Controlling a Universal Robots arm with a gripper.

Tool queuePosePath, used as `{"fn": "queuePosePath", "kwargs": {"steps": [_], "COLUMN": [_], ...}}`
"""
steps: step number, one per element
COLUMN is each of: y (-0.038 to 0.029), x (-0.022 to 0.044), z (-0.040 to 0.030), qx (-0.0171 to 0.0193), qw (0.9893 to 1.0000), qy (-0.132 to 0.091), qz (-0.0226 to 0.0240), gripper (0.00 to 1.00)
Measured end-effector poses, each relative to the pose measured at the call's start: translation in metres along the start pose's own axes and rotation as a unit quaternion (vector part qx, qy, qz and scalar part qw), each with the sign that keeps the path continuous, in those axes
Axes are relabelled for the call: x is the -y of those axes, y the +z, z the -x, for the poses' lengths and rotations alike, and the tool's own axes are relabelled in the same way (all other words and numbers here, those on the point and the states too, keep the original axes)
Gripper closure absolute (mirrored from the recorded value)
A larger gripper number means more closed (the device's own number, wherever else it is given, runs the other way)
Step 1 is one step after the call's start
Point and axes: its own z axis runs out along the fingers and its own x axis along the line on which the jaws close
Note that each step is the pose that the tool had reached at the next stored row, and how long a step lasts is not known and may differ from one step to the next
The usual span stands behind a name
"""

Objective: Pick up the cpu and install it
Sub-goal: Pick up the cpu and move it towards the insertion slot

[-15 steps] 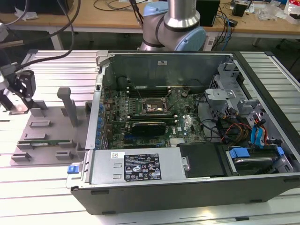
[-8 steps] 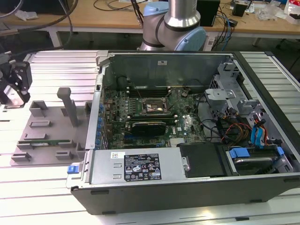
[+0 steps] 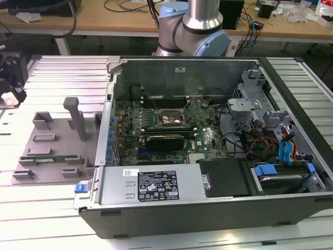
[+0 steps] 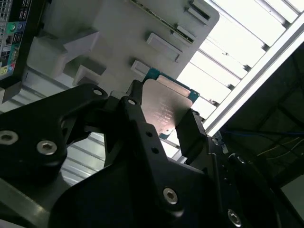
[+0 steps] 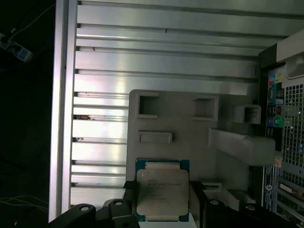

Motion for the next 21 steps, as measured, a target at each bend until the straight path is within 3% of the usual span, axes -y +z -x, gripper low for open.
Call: {"fn": "queuePosePath", "kwargs": {"steps": [6, 8, 16, 18, 21], "y": [-0.031, -0.036, -0.0379, -0.0378, -0.0374], "x": [0.0004, 0.0004, 0.0005, 0.0006, 0.0011], "z": [0.001, 0.0012, 0.0016, 0.0048, 0.016], "qx": [0.0, -0.0001, 0.0, 0.0, 0.0], "qw": [1.0, 1.0, 1.0, 1.0, 1.0], "qy": [0.0, 0.0, 0.0, 0.0, 0.0], "qz": [0.0, 0.0, 0.0002, -0.0001, -0.0002], "gripper": [0.47, 0.47, 0.47, 0.47, 0.47]}}
